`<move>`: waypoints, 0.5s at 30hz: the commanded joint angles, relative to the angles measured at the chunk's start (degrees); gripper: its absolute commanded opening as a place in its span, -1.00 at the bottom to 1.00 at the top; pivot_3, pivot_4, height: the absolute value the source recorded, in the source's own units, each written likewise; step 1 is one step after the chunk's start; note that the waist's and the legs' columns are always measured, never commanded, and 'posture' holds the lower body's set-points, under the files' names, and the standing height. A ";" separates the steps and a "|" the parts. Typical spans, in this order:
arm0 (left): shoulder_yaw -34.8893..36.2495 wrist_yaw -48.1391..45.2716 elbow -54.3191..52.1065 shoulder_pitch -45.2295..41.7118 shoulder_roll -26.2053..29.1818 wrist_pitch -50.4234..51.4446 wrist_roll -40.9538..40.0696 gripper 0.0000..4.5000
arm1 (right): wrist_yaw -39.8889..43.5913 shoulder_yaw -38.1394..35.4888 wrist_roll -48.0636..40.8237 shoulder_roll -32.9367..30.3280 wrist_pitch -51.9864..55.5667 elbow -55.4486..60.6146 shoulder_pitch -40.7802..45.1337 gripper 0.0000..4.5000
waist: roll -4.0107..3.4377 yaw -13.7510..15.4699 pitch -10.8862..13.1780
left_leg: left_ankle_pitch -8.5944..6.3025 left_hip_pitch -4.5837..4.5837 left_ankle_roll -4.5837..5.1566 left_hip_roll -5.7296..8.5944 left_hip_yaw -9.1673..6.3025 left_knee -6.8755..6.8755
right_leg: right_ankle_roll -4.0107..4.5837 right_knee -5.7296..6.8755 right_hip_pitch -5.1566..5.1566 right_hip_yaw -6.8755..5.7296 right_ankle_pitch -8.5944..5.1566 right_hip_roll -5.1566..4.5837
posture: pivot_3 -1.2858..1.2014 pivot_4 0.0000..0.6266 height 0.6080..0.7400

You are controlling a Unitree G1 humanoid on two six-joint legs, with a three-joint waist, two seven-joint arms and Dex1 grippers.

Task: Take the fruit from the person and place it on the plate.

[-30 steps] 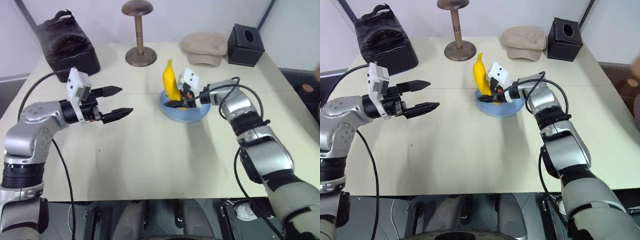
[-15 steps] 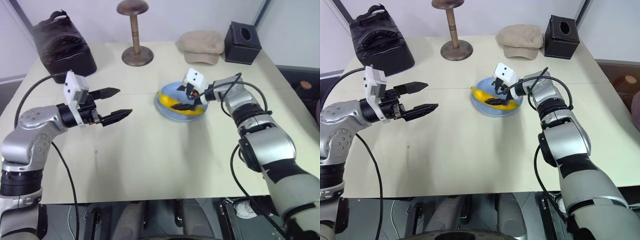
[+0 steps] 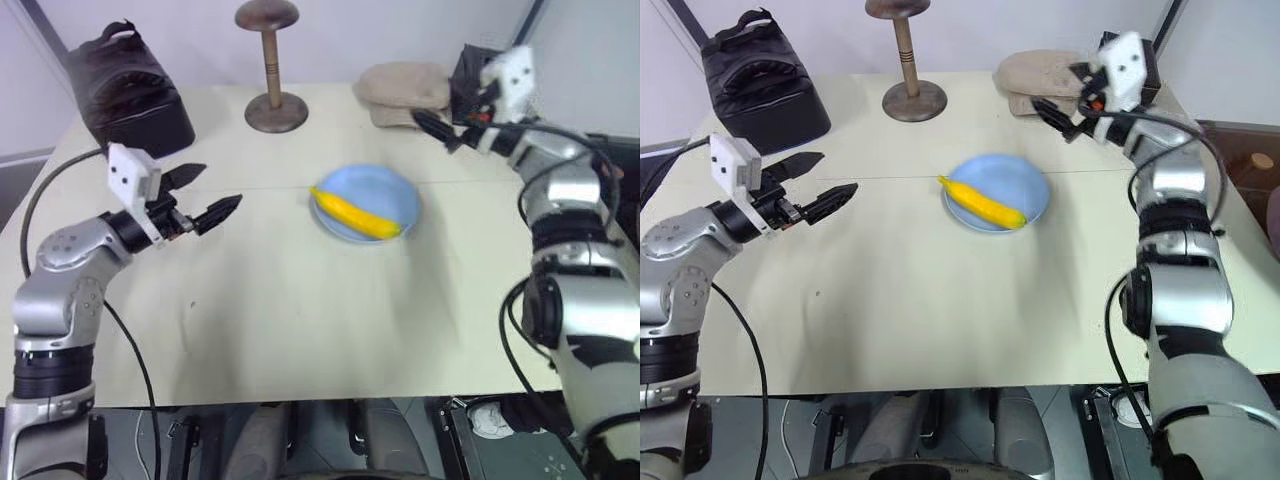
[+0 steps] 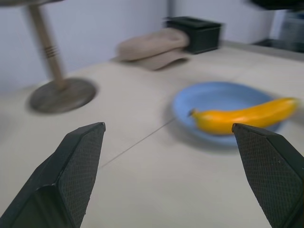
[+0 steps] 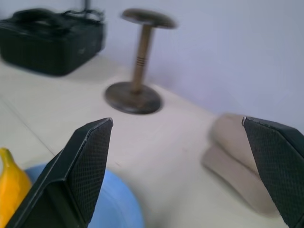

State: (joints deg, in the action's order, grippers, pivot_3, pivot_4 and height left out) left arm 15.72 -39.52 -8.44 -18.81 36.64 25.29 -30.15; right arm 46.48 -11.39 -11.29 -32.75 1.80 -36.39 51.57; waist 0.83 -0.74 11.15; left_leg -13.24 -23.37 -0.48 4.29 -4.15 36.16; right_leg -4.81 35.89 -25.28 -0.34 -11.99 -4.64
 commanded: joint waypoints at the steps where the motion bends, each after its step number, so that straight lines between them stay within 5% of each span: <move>1: 4.66 5.49 -2.18 1.51 -1.63 -1.69 0.63 1.00 | -8.06 -5.65 -5.50 1.05 8.59 22.01 -10.62 0.98 | -0.02 0.15 0.01 | 0.00 -0.02 0.01 0.00 0.00 0.01 | 0.00 0.03 -0.03 0.01 0.00 -0.02 | 0.03 -0.52 1.00; 7: 5.41 11.17 -3.42 3.36 -6.03 -1.87 0.95 1.00 | -20.66 -10.90 -8.92 5.29 16.26 42.85 -24.72 0.98 | 0.00 0.09 -0.02 | 0.00 0.10 0.02 -0.03 0.17 0.11 | -0.01 0.16 0.01 0.10 0.01 -0.01 | 0.03 -0.52 1.00; 15: 4.99 12.29 -3.57 4.39 -7.62 -1.96 0.67 1.00 | -25.36 -11.09 -9.99 6.85 16.80 45.76 -29.14 0.98 | 0.03 0.06 -0.04 | 0.01 0.33 0.03 -0.07 0.22 0.14 | 0.00 0.10 0.29 0.09 0.00 0.06 | 0.03 -0.52 1.00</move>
State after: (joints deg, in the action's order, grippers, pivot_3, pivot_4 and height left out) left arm 19.87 -27.47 -9.96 -14.29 28.91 24.40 -29.24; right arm 21.78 -21.24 -20.55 -25.93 19.59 7.06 22.36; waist 0.86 -0.68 11.11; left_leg -13.23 -23.03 -0.44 4.21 -3.94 36.30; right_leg -4.81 35.99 -24.99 -0.24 -12.00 -4.57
